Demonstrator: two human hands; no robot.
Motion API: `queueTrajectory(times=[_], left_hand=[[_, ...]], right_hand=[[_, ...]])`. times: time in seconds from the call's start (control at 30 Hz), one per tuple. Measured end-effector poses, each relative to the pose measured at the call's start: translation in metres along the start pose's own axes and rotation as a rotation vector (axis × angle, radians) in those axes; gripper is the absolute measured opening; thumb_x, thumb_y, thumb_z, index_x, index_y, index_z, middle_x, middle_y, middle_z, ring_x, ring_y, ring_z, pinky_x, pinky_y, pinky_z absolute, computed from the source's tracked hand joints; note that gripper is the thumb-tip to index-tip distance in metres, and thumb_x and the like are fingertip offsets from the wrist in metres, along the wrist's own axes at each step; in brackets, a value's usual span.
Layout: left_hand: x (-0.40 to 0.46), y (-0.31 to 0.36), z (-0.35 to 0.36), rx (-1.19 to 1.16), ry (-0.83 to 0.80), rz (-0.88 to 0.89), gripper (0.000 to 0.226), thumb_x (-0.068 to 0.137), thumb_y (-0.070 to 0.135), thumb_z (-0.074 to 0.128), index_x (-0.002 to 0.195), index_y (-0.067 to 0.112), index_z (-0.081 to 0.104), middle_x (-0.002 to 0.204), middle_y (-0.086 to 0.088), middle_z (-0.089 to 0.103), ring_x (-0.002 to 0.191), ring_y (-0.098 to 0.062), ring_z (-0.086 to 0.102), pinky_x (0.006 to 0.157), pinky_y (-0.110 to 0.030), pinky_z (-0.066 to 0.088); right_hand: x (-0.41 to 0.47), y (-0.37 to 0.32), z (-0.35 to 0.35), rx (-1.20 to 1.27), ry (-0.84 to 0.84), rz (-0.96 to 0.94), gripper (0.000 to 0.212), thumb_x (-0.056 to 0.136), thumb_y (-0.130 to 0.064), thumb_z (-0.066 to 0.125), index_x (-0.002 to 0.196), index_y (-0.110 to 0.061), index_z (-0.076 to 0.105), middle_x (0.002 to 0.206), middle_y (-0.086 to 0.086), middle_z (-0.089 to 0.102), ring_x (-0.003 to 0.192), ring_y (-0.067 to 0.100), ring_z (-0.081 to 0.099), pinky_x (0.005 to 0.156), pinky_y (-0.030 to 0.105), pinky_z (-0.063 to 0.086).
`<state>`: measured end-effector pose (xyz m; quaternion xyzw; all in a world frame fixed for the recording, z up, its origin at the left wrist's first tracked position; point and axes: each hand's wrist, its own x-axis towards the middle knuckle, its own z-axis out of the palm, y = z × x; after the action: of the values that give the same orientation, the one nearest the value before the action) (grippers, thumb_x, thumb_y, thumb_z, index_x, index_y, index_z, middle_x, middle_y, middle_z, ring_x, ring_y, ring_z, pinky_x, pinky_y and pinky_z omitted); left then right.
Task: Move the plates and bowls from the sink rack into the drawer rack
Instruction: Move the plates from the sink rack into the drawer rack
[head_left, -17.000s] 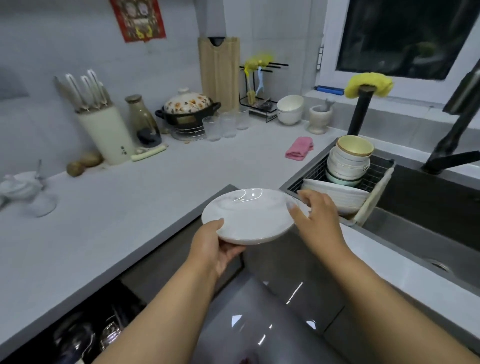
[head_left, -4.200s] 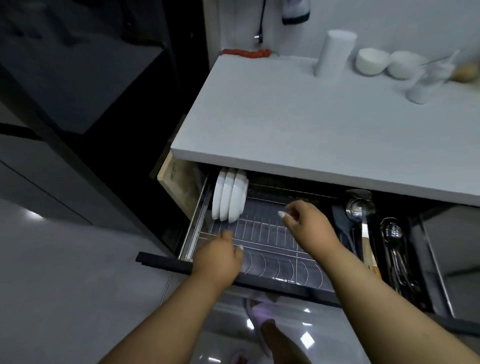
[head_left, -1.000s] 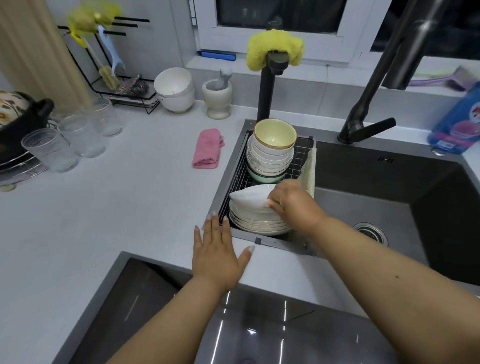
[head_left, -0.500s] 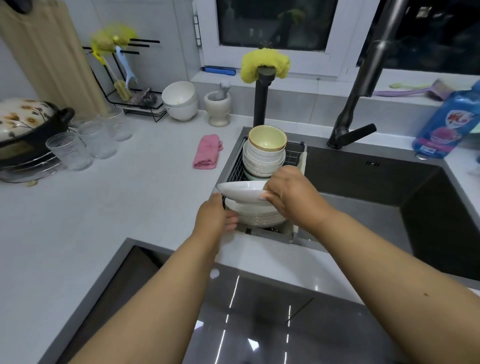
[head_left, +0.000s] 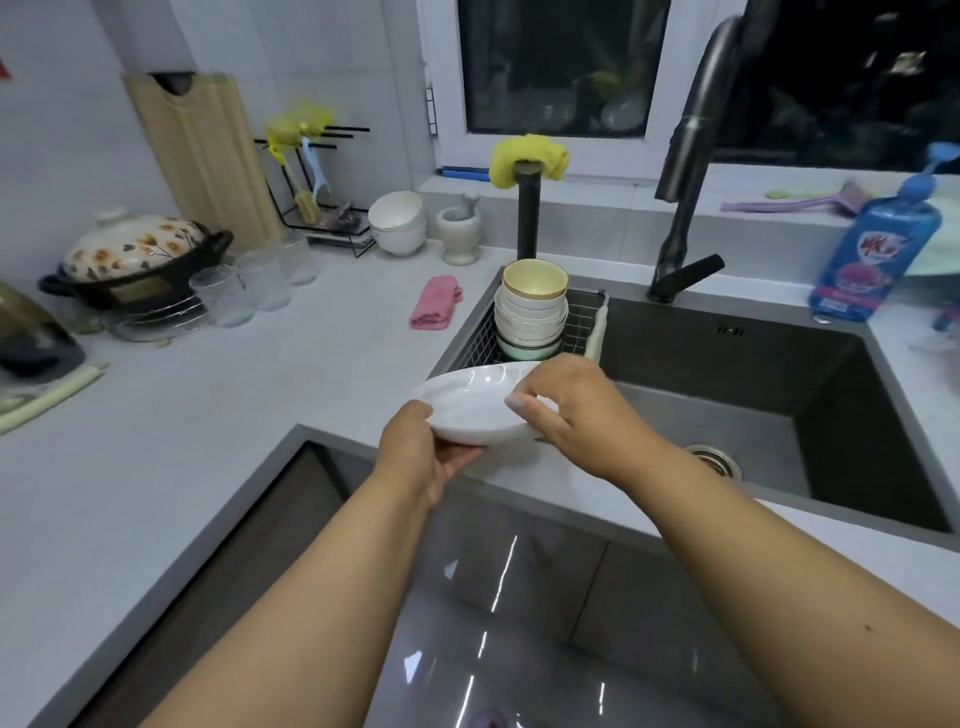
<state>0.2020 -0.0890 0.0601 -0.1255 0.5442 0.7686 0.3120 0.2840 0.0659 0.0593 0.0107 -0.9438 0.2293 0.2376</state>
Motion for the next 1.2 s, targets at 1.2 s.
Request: queueTrajectory(times=[1.2], left_hand=[[-0.351, -0.106, -0.366, -0.294, 0.769, 0.233, 0.047, 0.100, 0.049, 0.036, 0.106, 0.010, 0.062, 0.100, -0.014, 0.072, 0.086, -0.029, 0.071, 0.067, -0.040, 0.060]], right_hand=[[-0.140, -0.394, 0.135, 1.118, -0.700, 0.562, 0.032, 0.088, -0.018, 0.041, 0.109, -0.014, 0.065, 0.099, 0.013, 0.072, 0.084, 0.030, 0.068, 0.055, 0.035, 0.055]])
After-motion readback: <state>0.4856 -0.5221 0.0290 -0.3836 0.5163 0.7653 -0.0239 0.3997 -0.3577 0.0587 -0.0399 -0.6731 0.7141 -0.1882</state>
